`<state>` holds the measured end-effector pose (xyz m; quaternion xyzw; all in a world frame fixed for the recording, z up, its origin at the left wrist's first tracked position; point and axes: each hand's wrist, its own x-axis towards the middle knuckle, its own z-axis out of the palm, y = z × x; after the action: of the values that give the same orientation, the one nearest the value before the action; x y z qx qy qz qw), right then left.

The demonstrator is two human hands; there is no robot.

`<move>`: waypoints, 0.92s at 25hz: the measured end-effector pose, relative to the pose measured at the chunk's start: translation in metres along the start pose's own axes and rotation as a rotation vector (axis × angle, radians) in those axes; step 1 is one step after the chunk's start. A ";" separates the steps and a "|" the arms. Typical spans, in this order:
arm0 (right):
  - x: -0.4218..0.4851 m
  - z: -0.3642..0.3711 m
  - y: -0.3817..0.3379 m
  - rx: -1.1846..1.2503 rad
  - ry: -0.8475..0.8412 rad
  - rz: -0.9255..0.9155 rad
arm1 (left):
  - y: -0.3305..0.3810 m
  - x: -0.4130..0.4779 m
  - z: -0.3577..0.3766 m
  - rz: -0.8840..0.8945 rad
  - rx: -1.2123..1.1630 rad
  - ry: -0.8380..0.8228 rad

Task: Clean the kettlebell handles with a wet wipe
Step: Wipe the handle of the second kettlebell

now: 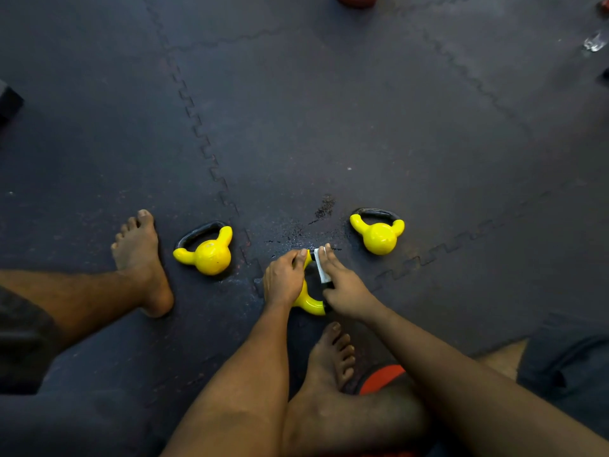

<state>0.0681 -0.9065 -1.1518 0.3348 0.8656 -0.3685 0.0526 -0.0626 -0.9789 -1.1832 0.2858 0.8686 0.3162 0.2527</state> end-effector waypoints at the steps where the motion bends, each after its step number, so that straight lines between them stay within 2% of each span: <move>1: -0.005 0.003 0.001 0.016 0.013 -0.004 | -0.001 0.001 0.001 0.000 -0.004 0.005; 4: -0.029 0.019 0.002 -0.073 0.006 -0.032 | 0.002 0.000 0.002 0.003 0.012 0.014; 7: -0.022 0.018 -0.001 -0.088 -0.022 0.014 | 0.000 -0.001 0.005 0.014 0.039 0.002; 11: 0.008 -0.006 -0.017 0.102 -0.061 0.158 | -0.003 0.001 0.004 0.027 0.025 0.005; 14: 0.003 -0.003 -0.022 0.241 0.009 0.220 | -0.003 0.002 0.003 0.015 0.014 0.018; 20: -0.023 0.039 -0.024 0.000 0.155 0.220 | -0.001 0.000 0.006 0.024 0.036 0.016; 23: 0.000 0.033 -0.032 0.025 0.169 0.219 | -0.004 0.002 0.006 0.033 0.032 0.014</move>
<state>0.0431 -0.9450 -1.1567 0.4579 0.8206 -0.3417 0.0152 -0.0618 -0.9777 -1.1909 0.3021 0.8703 0.3086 0.2368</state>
